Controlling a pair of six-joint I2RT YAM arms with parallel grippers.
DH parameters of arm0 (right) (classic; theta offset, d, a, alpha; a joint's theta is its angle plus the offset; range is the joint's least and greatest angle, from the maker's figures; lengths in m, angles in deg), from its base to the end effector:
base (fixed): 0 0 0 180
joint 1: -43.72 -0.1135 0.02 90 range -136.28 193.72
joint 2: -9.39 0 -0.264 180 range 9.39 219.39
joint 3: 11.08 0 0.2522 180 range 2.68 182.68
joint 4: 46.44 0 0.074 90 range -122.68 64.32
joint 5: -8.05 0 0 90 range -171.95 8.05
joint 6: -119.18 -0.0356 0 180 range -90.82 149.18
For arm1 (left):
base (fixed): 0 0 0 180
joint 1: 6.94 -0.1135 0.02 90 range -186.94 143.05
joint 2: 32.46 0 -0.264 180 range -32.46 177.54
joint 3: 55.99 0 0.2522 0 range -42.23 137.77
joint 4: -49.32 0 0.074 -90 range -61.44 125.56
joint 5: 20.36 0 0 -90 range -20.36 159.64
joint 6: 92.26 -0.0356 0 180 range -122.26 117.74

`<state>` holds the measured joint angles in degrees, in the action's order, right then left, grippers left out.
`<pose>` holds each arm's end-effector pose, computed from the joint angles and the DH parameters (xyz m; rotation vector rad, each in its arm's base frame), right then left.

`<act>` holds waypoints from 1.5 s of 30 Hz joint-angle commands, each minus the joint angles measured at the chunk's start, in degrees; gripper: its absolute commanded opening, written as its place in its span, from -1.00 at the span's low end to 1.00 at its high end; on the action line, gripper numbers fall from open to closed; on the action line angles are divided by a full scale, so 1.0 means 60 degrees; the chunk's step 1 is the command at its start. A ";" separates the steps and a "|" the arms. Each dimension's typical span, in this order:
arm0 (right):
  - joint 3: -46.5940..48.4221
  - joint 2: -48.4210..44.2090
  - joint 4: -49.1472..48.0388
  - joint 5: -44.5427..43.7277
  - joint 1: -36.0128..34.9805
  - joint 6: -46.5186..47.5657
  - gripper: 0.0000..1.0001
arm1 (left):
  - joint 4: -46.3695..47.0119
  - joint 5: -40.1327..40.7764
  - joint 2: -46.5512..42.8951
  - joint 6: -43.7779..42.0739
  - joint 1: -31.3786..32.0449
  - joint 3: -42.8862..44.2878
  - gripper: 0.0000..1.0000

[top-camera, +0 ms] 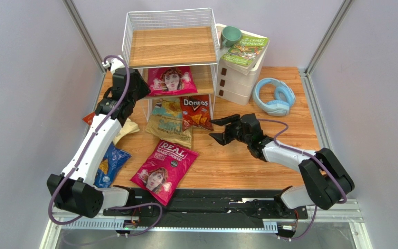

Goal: Place and organize the chips bags onto the shelf
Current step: Adjust the shelf at the center of the board, then adjust the potato chip on the shelf.

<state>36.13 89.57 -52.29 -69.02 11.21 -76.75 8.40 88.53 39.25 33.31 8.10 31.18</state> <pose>0.2346 0.1590 0.1868 1.3636 2.1201 1.5385 0.2709 -0.0609 0.3851 -0.5593 1.9176 -0.2374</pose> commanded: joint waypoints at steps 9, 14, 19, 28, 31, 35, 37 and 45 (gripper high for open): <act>0.0547 0.2792 -0.2135 0.0467 -0.0938 -0.0480 0.27 | 0.0674 -0.1376 -0.0377 0.0458 0.0099 -0.0691 -0.02; 0.0694 0.3744 -0.2880 0.0015 -0.1319 -0.0508 0.27 | 0.0557 -0.1435 -0.0466 0.0414 0.0099 -0.0721 -0.07; 0.1089 0.4697 -0.3658 0.0072 -0.1583 -0.0582 0.22 | 0.0542 -0.1553 -0.0568 0.0429 0.0099 -0.0750 -0.12; 0.1354 0.5518 -0.4215 -0.0177 -0.2095 -0.0904 -0.03 | 0.0513 -0.1611 -0.0671 0.0400 0.0099 -0.0838 -0.17; 0.1368 0.5562 -0.4143 -0.0221 -0.2096 -0.0788 -0.55 | 0.0513 -0.1640 -0.0671 0.0370 0.0099 -0.0838 -0.19; 0.1368 0.5518 -0.3895 -0.0338 -0.2096 -0.0758 -1.00 | 0.0527 -0.1640 -0.0686 0.0356 0.0085 -0.0926 -0.20; 0.1441 0.5533 -0.3835 -0.0382 -0.2096 -0.0714 -1.00 | 0.0542 -0.1640 -0.0715 0.0326 0.0099 -0.0969 -0.21; 0.2231 0.5840 -0.3469 -0.0836 -0.2008 -0.0583 -1.00 | 0.0542 -0.1655 -0.0715 0.0282 0.0085 -0.1072 -0.38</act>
<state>45.90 122.25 -75.40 -71.62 -0.88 -78.98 12.99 85.17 36.14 30.62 7.86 26.19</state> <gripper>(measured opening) 0.005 0.513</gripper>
